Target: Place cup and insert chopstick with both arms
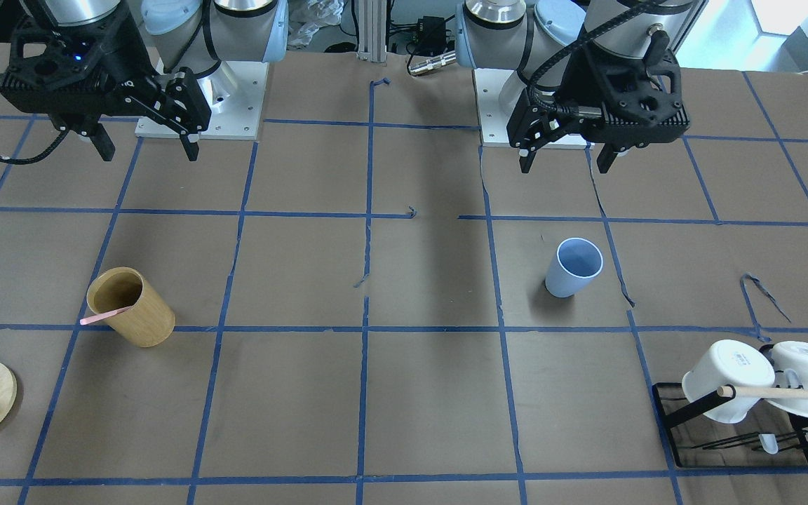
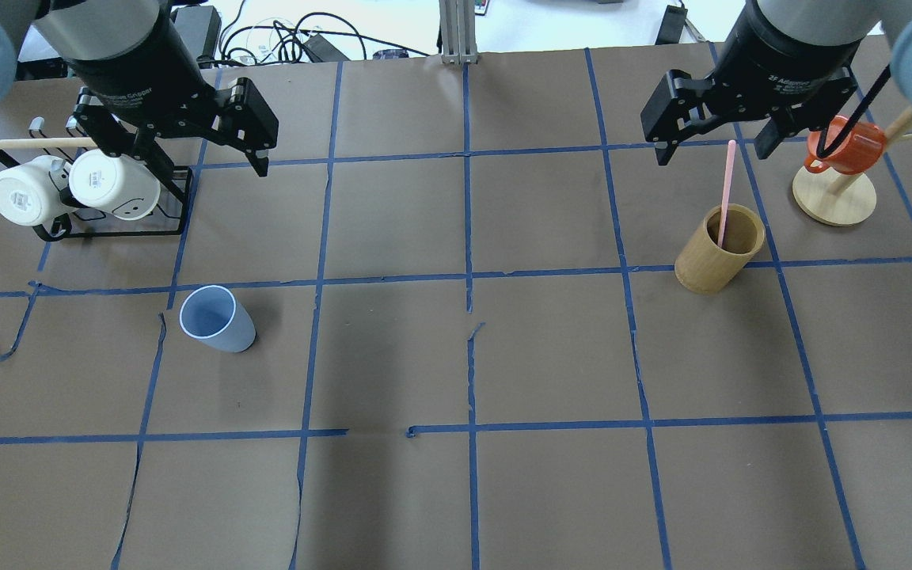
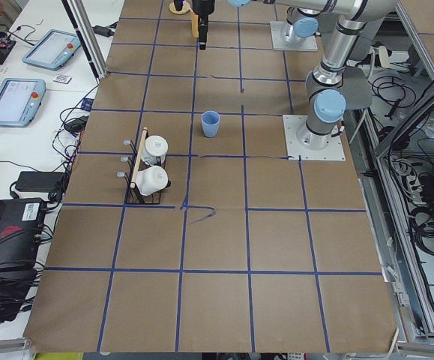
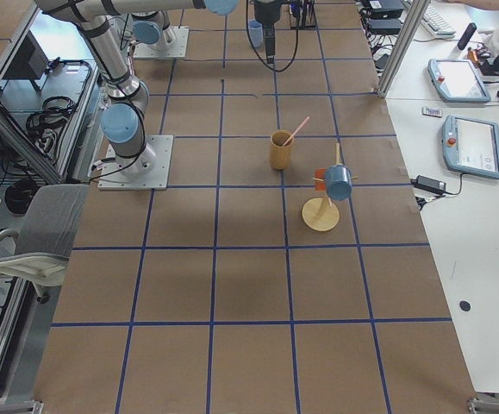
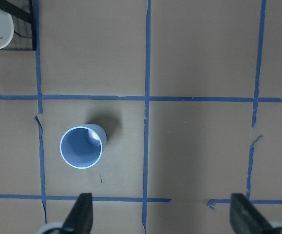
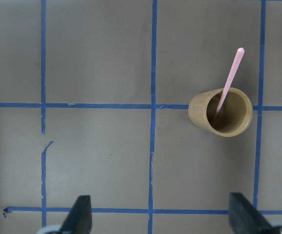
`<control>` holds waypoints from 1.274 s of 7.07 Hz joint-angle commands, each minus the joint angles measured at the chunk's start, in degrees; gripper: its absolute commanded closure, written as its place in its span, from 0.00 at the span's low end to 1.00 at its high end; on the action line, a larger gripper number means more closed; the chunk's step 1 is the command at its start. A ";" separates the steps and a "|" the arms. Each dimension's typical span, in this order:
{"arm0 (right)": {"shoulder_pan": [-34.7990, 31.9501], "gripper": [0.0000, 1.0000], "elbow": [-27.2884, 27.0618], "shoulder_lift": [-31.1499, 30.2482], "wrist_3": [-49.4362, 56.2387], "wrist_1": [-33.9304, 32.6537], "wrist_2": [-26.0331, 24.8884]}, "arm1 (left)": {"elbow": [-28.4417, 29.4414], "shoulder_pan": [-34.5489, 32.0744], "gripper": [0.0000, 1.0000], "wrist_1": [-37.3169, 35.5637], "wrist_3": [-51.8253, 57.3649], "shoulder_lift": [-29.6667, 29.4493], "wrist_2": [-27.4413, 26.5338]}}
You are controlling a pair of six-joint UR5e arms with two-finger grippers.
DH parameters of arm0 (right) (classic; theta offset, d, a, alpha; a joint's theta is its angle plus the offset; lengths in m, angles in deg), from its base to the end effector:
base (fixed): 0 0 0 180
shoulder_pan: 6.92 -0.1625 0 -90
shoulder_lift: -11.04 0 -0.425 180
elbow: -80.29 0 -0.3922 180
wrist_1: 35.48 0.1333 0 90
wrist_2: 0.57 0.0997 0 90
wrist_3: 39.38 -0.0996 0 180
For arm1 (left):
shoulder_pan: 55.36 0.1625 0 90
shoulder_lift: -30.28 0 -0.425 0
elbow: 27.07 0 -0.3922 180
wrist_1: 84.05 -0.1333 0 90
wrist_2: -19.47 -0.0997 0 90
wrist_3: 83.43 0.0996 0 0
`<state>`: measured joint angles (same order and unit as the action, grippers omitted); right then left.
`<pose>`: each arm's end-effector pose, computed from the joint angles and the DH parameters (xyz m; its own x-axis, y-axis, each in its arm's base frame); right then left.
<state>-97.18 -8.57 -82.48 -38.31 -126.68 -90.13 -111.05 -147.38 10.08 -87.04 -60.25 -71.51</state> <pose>0.1362 -0.4735 0.5297 -0.9997 -0.0239 -0.0057 -0.0232 0.9945 -0.1022 -0.1490 -0.4914 0.5278 -0.9995 -0.0281 -0.0156 -0.0277 0.9993 -0.0248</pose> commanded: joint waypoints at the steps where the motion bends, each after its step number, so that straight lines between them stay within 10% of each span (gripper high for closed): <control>1: 0.09 0.00 0.00 -0.08 -0.19 0.05 0.00 | -0.05 0.00 0.00 0.00 0.09 0.00 0.02; 9: 0.00 0.00 0.00 0.10 0.07 -0.21 0.70 | -0.22 0.09 0.00 0.00 0.09 0.09 0.02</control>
<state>-97.18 -8.57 -82.41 -38.23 -126.96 -89.47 -111.24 -147.30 10.08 -86.98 -60.17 -71.52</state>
